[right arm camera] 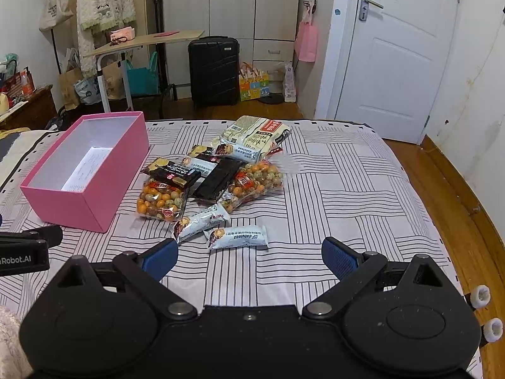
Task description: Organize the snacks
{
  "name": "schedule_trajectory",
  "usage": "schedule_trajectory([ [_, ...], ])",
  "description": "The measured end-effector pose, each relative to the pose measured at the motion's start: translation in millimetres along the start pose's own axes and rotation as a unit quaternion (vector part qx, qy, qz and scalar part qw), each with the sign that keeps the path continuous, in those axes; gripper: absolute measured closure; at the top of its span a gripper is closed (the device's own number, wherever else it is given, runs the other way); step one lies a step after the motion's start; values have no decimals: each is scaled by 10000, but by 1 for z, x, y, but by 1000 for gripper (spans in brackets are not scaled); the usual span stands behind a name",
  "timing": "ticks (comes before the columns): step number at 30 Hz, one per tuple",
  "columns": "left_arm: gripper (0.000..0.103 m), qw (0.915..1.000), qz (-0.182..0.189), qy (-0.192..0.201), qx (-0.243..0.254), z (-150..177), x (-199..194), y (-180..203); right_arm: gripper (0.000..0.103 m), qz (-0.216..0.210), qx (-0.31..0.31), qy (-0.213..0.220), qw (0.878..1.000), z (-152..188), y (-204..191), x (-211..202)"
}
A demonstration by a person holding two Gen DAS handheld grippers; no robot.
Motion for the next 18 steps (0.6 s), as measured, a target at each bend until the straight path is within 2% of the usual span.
schedule_trajectory([
  [9,0,10000,36,-48,47,2,2,2,4,-19,-43,-26,10000,-1,2,2],
  [13,0,9999,92,-115,82,4,4,3,4,-231,-97,6,9997,1,5,7],
  [18,1,9998,38,-199,16,-1,13,0,4,-528,-97,450,9975,-2,13,10],
])
Point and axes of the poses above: each gripper's, at about its wrist camera, not at the fingertips, and x roughly the way its jaws point, y to its right, z to its underside, the point moved 1 cm from there along x, roughly the way its jaws point, and after that the axes turned 6 degrees about x, right-handed, at the moved point
